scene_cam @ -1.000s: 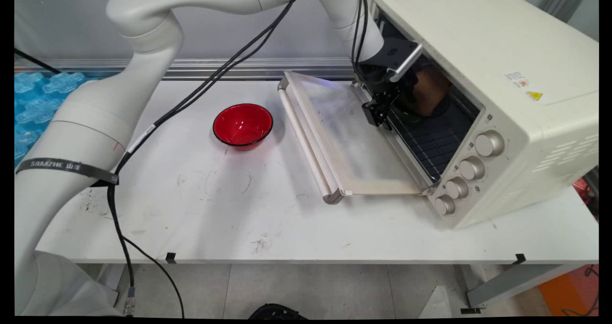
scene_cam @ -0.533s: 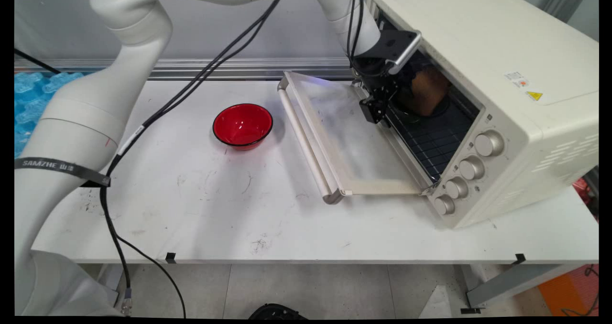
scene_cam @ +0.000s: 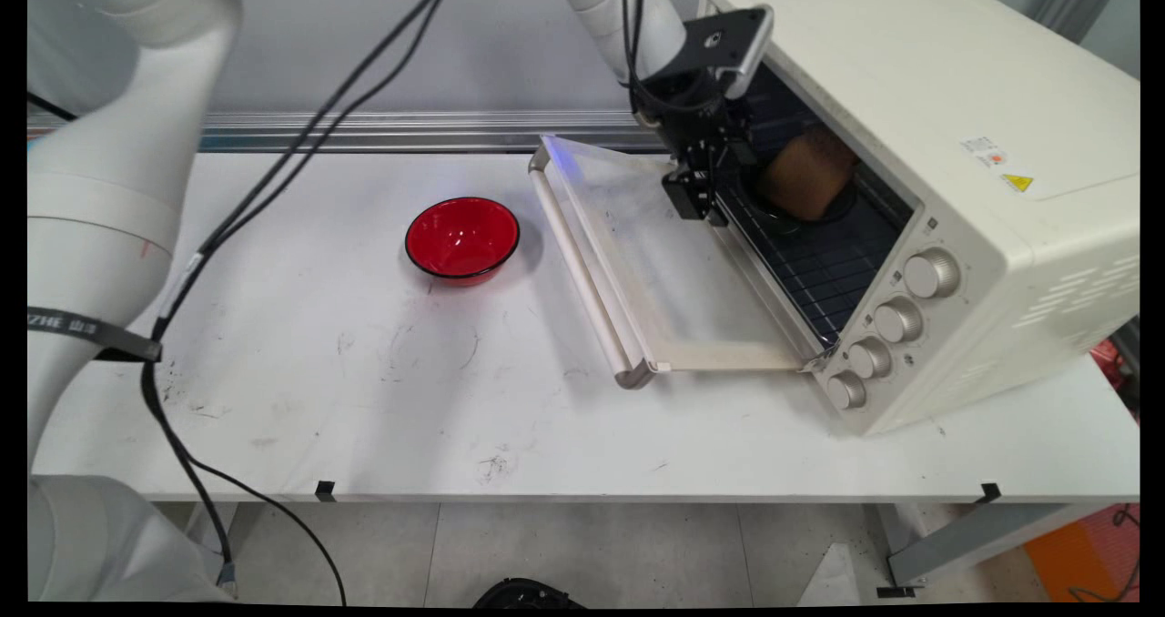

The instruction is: Close the oven

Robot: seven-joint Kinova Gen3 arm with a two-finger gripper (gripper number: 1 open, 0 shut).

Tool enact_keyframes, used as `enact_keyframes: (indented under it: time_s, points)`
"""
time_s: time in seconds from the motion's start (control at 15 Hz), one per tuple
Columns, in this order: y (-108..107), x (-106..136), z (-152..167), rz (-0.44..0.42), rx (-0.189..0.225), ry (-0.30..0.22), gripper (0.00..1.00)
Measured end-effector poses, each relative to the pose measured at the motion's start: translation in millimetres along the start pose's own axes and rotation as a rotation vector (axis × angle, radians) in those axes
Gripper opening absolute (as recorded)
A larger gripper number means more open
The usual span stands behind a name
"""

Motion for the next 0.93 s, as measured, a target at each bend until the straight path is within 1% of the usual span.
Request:
enact_keyframes:
  time_s: [0.47, 0.6, 0.93]
  points:
    - [32.0, -5.1, -56.1, -0.272, 0.097, -0.010, 1.00]
    - [40.9, -8.0, -67.3, -0.325, 0.112, -0.016, 1.00]
    - [76.7, -22.7, -104.2, -0.484, 0.152, -0.048, 1.00]
